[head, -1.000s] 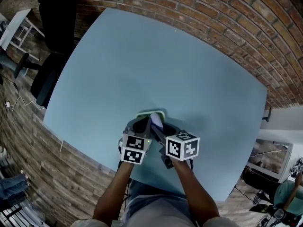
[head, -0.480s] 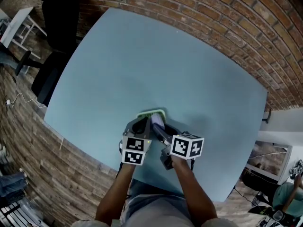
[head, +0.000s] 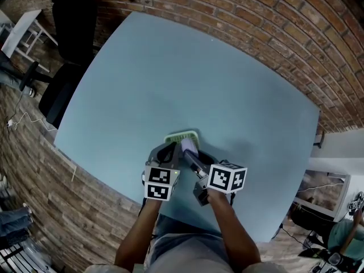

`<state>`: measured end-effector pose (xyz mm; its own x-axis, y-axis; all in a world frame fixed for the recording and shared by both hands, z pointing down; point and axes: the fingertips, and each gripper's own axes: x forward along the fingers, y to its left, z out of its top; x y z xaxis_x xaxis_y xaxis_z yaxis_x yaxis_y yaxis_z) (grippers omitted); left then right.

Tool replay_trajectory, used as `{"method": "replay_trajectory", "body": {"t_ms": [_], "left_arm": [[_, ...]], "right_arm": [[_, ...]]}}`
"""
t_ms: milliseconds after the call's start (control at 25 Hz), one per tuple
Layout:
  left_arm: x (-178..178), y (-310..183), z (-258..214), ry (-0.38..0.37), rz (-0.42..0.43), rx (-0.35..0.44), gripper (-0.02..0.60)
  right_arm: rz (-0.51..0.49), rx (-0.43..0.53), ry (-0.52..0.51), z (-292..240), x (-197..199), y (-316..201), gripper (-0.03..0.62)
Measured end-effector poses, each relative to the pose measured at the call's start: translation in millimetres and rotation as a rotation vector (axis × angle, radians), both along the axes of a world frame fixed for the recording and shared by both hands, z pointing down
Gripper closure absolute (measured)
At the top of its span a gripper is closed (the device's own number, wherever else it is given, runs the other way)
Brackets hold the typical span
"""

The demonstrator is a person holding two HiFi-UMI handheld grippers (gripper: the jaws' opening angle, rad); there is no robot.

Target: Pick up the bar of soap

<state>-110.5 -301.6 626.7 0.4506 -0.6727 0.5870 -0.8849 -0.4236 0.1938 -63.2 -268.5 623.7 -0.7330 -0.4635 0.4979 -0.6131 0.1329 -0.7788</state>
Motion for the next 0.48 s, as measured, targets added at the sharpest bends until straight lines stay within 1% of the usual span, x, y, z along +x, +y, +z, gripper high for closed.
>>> {"method": "replay_trajectory", "body": {"t_ms": [160,320,480], "left_arm": [[1.5,5.7,-6.7,0.008,0.003,0.008,0.580],[3.5,12.7,-19.0,0.038,0.001,0.023,0.580],[0.9,14.2,-30.8,0.035,-0.003,0.052,0.580]], "right_arm": [[-0.002,0.017,-0.020,-10.0,-2.2,3.9,0.456],[-0.003,0.035,-0.034,-19.8,-3.5,7.8,0.456],[-0.003,0.049,-0.042,-26.2,-4.2,11.2,0.456]]}}
